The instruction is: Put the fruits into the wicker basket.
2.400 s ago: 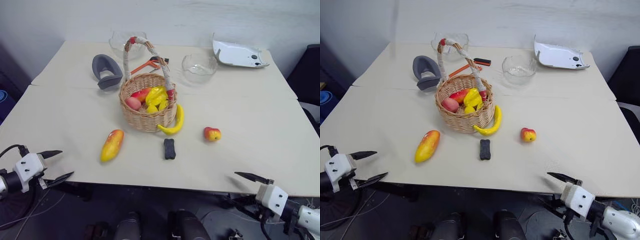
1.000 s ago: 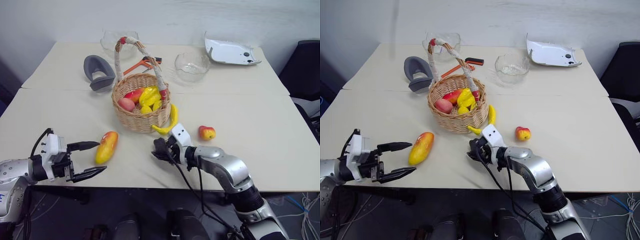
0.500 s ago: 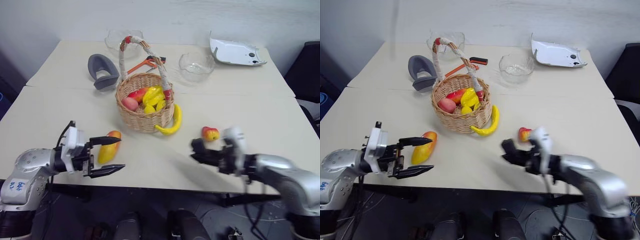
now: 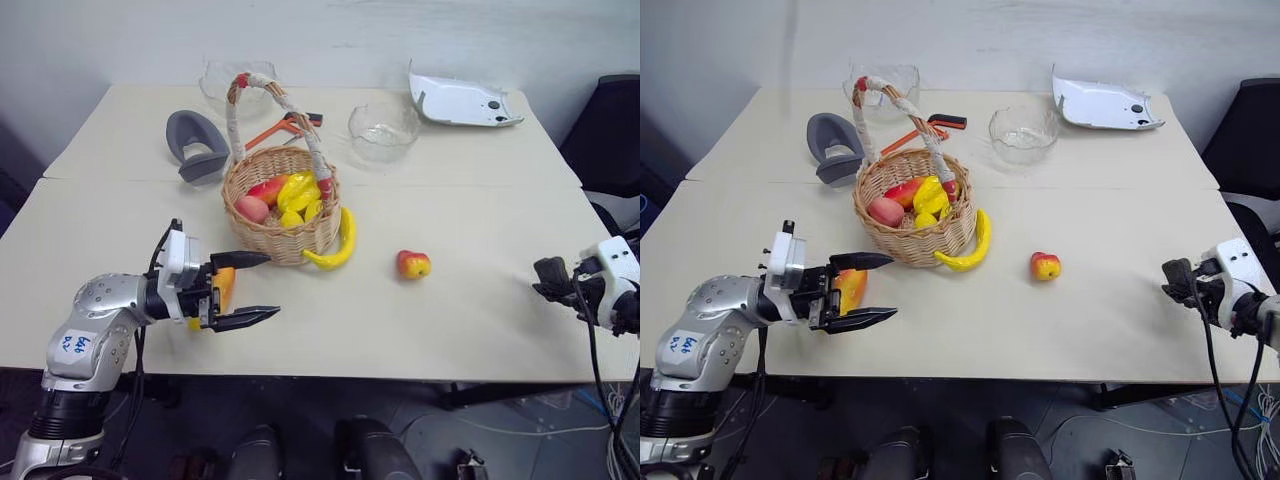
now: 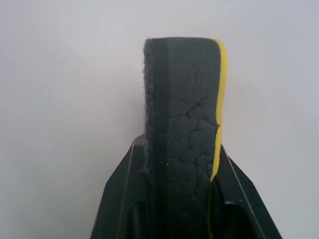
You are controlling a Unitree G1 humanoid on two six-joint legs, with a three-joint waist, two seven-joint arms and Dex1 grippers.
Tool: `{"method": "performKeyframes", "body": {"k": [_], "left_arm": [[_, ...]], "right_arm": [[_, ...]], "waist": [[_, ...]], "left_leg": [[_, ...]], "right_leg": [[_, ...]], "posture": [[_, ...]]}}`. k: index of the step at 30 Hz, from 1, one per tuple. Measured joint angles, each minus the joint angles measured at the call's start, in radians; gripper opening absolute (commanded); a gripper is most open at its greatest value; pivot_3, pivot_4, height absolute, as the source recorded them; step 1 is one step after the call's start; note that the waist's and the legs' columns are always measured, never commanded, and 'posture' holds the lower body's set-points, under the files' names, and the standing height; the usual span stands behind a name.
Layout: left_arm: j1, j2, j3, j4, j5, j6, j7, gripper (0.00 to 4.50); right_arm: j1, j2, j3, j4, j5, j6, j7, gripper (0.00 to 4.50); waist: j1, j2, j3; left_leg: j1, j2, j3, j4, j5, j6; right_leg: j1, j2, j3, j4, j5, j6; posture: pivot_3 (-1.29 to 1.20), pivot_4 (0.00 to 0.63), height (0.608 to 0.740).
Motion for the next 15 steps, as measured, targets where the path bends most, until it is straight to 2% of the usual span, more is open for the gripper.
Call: {"method": "performKeyframes", "body": {"k": [5, 8, 11, 15], "left_arm": [[0.001, 0.0, 0.003, 0.023, 0.015, -0.016, 0.015, 4.5], [0.02, 0.01, 0.034, 0.027, 0.018, -0.022, 0.026, 4.5], [0.048, 0.04, 0.085, 0.044, 0.018, -0.023, 0.041, 4.5], [0.103, 0.095, 0.207, 0.12, 0.017, -0.022, 0.054, 4.5]], "right_arm": [[-0.006, -0.009, 0.013, 0.033, -0.048, -0.105, 0.04, 3.49], [0.036, -0.07, 0.0, 0.032, -0.092, -0.267, 0.061, 4.47], [0.054, -0.096, -0.059, 0.011, -0.087, -0.415, 0.111, 4.47], [0.095, -0.038, -0.14, -0.171, 0.066, -0.496, 0.25, 4.47]], "waist": [[0.005, 0.0, 0.0], [0.005, 0.001, 0.0], [-0.001, 0.0, 0.0], [-0.018, 0.0, 0.001]], "left_leg": [[0.0, 0.001, 0.003, 0.001, -0.001, -0.002], [0.001, 0.001, 0.007, 0.001, -0.002, -0.003], [0.003, 0.002, 0.01, 0.001, -0.002, -0.003], [0.007, 0.004, 0.01, -0.001, -0.003, -0.004]], "right_leg": [[-0.001, 0.001, 0.004, 0.0, -0.001, 0.001], [-0.001, 0.001, 0.007, 0.0, -0.001, 0.003], [-0.001, 0.002, 0.01, -0.001, -0.001, 0.004], [0.0, 0.004, 0.012, 0.0, -0.001, 0.003]], "posture": [[0.0, 0.15, 0.74], [0.0, 0.15, 0.74], [0.0, 0.15, 0.74], [0.0, 0.15, 0.74]]}}
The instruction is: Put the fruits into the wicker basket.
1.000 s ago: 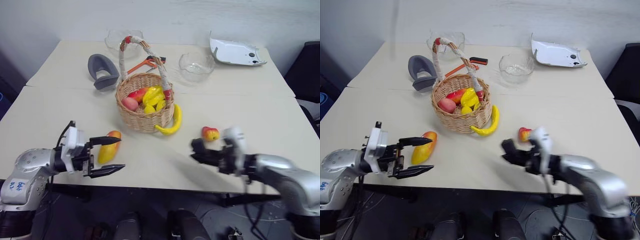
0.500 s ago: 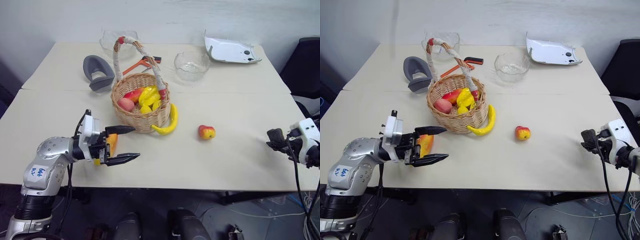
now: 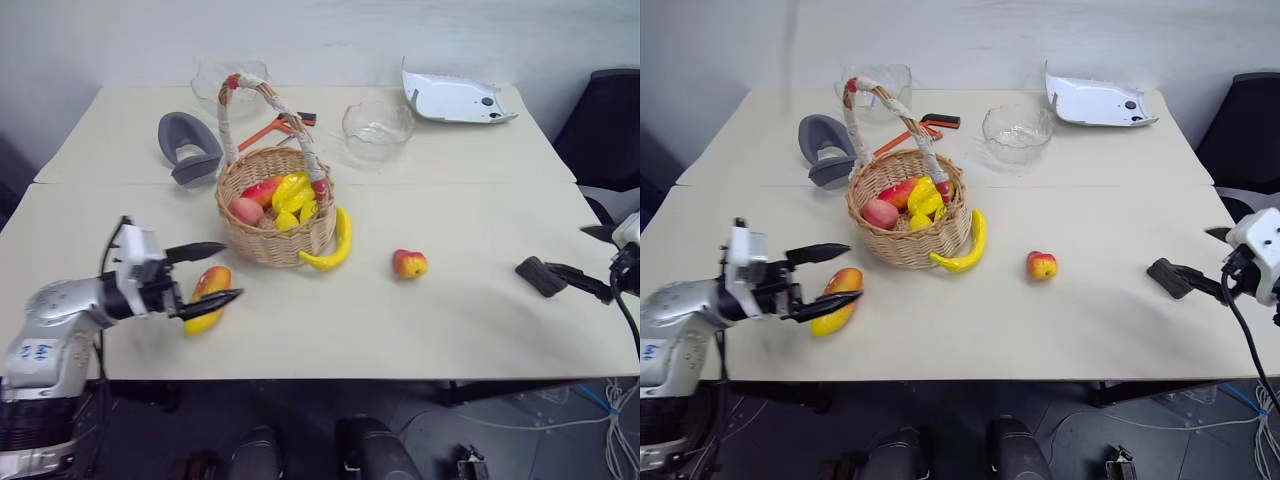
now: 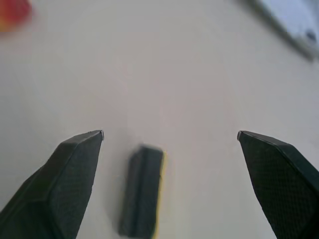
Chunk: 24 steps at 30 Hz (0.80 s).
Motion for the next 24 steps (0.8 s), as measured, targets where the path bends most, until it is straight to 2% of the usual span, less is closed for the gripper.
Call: {"method": "performKeyframes", "body": {"k": [3, 7, 11, 16, 20, 24], "left_arm": [[0.102, 0.042, 0.106, 0.113, 0.006, -0.011, 0.005, 4.5], [0.177, 0.08, 0.267, 0.363, 0.038, -0.039, 0.089, 4.5], [0.269, 0.143, 0.406, 0.502, 0.038, 0.008, 0.137, 4.5], [0.32, 0.171, 0.415, 0.47, 0.035, 0.085, 0.097, 4.5], [0.325, 0.181, 0.356, 0.241, -0.016, 0.214, 0.057, 4.5], [0.251, 0.18, 0.266, 0.067, -0.084, 0.359, 0.078, 4.5]], "right_arm": [[0.078, 0.116, 0.034, -0.24, 0.091, 0.0, 0.033, 4.47], [0.162, 0.336, 0.204, -0.552, 0.186, 0.008, 0.001, 4.47], [0.23, 0.402, 0.336, -0.692, 0.163, -0.039, 0.017, 4.47], [0.222, 0.442, 0.38, -0.696, 0.129, -0.09, 0.006, 4.47], [0.193, 0.444, 0.384, -0.679, 0.109, -0.109, -0.002, 4.47], [0.156, 0.465, 0.388, -0.662, 0.097, -0.113, -0.024, 4.47]], "waist": [[-0.009, -0.002, 0.001], [-0.013, -0.003, 0.001], [-0.001, -0.009, -0.001], [0.015, -0.012, -0.003], [0.025, -0.012, -0.003], [0.024, -0.011, -0.002]], "left_leg": [[0.006, 0.003, 0.0, -0.002, -0.005, -0.002], [0.005, 0.004, -0.001, -0.002, -0.008, -0.001], [0.005, 0.003, 0.0, 0.0, -0.013, 0.004], [0.005, -0.002, 0.0, 0.0, -0.016, 0.003], [0.005, -0.003, 0.0, -0.001, -0.016, 0.003], [0.005, -0.003, 0.0, -0.002, -0.015, 0.004]], "right_leg": [[0.003, 0.002, 0.002, 0.001, -0.001, -0.002], [0.0, 0.001, 0.001, 0.002, -0.002, -0.003], [0.002, -0.002, 0.0, -0.001, -0.002, -0.003], [0.003, -0.012, -0.005, -0.002, -0.003, -0.005], [0.004, -0.016, -0.007, -0.002, -0.007, -0.012], [0.004, -0.016, -0.008, -0.001, -0.004, -0.008]], "posture": [[0.0, 0.15, 0.74], [0.0, 0.15, 0.74], [0.0, 0.15, 0.74], [0.0, 0.15, 0.74], [0.0, 0.15, 0.74], [0.0, 0.15, 0.74]]}}
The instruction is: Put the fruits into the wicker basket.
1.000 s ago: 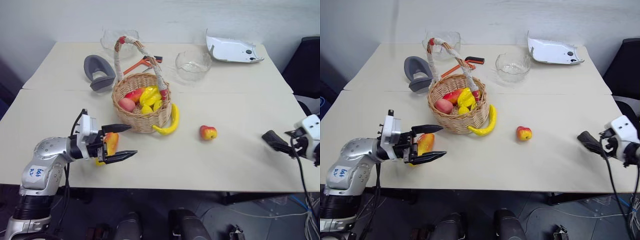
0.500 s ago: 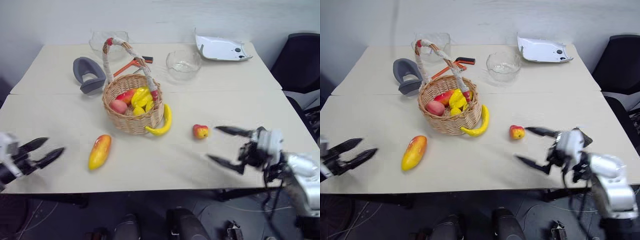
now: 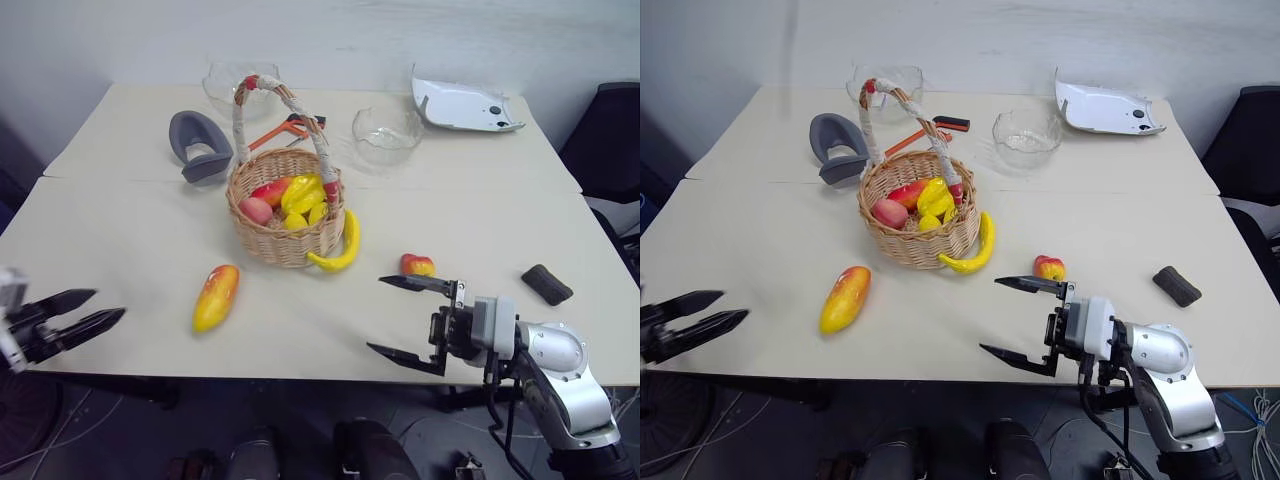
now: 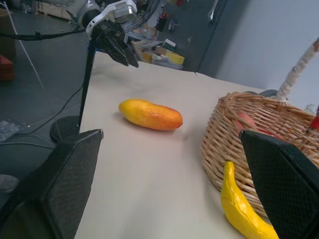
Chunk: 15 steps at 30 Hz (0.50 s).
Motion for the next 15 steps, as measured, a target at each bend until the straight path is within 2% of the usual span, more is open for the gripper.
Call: {"method": "performKeyframes", "body": {"k": [7, 11, 15], "left_arm": [[-0.144, -0.048, -0.195, -0.081, -0.032, 0.212, 0.103, 4.5], [-0.191, -0.091, -0.266, -0.063, -0.03, 0.258, 0.127, 4.5], [-0.227, -0.112, -0.329, -0.037, 0.012, 0.225, 0.137, 4.5]], "right_arm": [[-0.017, 0.019, 0.033, 0.0, -0.031, 0.002, -0.044, 4.47], [-0.004, 0.02, 0.036, -0.004, -0.042, 0.002, -0.073, 4.47], [0.027, 0.02, 0.034, -0.009, -0.056, 0.002, -0.106, 4.47]], "waist": [[-0.015, 0.001, 0.0], [-0.016, 0.001, 0.0], [-0.015, 0.001, 0.0]], "left_leg": [[0.0, 0.001, 0.001, 0.0, 0.002, 0.003], [-0.001, 0.0, 0.0, 0.003, 0.001, 0.003], [0.001, 0.0, 0.001, 0.003, 0.002, 0.004]], "right_leg": [[-0.001, 0.003, 0.0, 0.003, -0.002, 0.003], [-0.001, 0.004, 0.0, 0.003, -0.002, 0.004], [0.0, 0.004, 0.001, 0.004, -0.002, 0.005]], "posture": [[0.0, 0.15, 0.74], [0.0, 0.15, 0.74], [0.0, 0.15, 0.74]]}}
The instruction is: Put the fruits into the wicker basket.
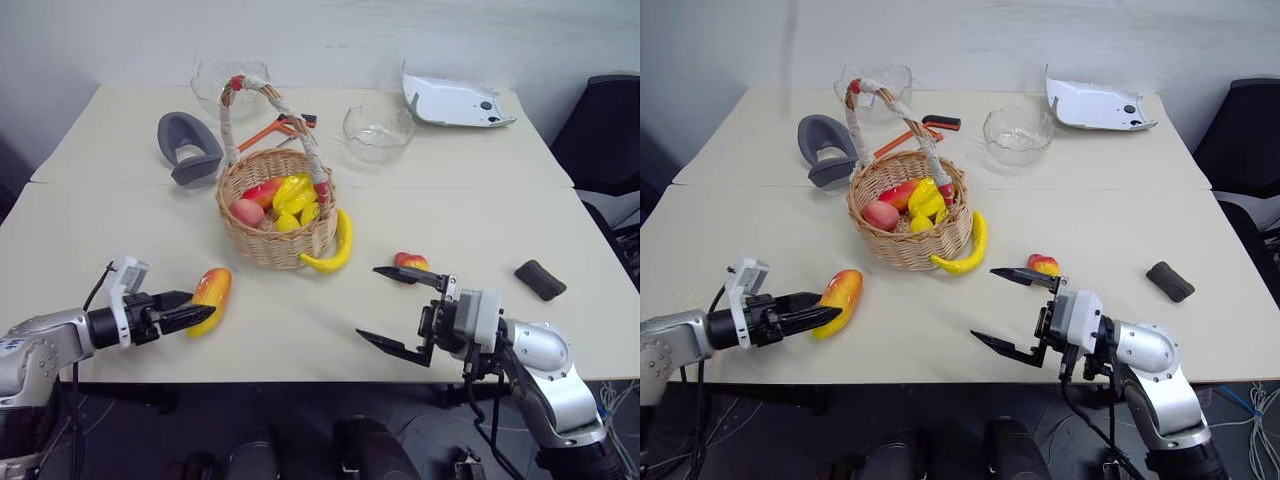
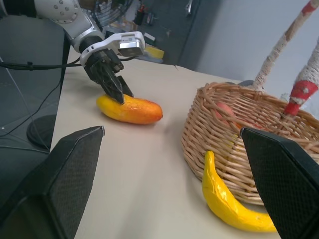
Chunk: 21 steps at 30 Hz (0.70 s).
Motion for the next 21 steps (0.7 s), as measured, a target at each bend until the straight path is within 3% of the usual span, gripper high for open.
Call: {"method": "performKeyframes", "body": {"k": [3, 8, 12, 16, 19, 21], "left_arm": [[-0.018, -0.022, -0.025, 0.022, 0.016, -0.037, -0.016, 3.9], [-0.021, -0.039, -0.05, 0.043, 0.03, -0.091, -0.072, 2.52], [-0.02, -0.035, -0.019, 0.04, 0.01, -0.154, -0.17, 2.48], [-0.05, 0.001, 0.122, 0.005, -0.213, 0.0, -0.23, 2.48], [-0.213, 0.008, 0.156, -0.06, -0.287, 0.047, -0.176, 2.48], [-0.391, -0.068, 0.093, -0.037, -0.226, 0.014, -0.061, 2.48]], "right_arm": [[0.021, 0.001, 0.001, -0.006, -0.008, 0.0, -0.024, 4.5], [0.028, 0.009, 0.001, -0.024, -0.015, 0.0, -0.061, 4.5], [0.066, 0.009, -0.009, -0.039, -0.014, 0.002, -0.088, 4.5], [0.082, 0.008, -0.034, -0.045, -0.008, 0.006, -0.11, 4.5], [0.075, -0.003, -0.074, -0.043, 0.005, 0.021, -0.126, 4.5], [0.04, -0.001, -0.087, -0.036, 0.01, 0.026, -0.139, 4.5]], "waist": [[0.003, 0.0, 0.0], [0.004, 0.0, 0.0], [0.008, 0.0, 0.0], [0.009, -0.002, 0.001], [0.021, -0.001, 0.001], [0.034, 0.0, 0.001]], "left_leg": [[0.001, 0.0, 0.0, 0.0, 0.0, 0.0], [0.001, 0.0, 0.0, 0.0, 0.0, 0.0], [0.0, 0.0, 0.0, 0.0, 0.0, 0.0], [0.0, 0.0, 0.0, 0.0, 0.001, 0.0], [0.001, -0.002, -0.002, 0.001, 0.002, 0.001], [0.001, -0.004, -0.002, 0.003, 0.004, 0.004]], "right_leg": [[0.001, 0.0, 0.0, 0.001, 0.0, 0.0], [0.0, 0.0, 0.0, 0.001, 0.0, 0.0], [0.0, 0.0, 0.0, 0.0, 0.0, 0.0], [0.0, 0.0, 0.0, 0.001, 0.0, 0.0], [0.002, 0.0, 0.0, 0.001, 0.001, 0.002], [0.004, -0.001, 0.001, 0.0, 0.004, 0.005]], "posture": [[0.0, 0.15, 0.74], [0.0, 0.15, 0.74], [0.0, 0.15, 0.74], [0.0, 0.15, 0.74], [0.0, 0.15, 0.74], [0.0, 0.15, 0.74]]}}
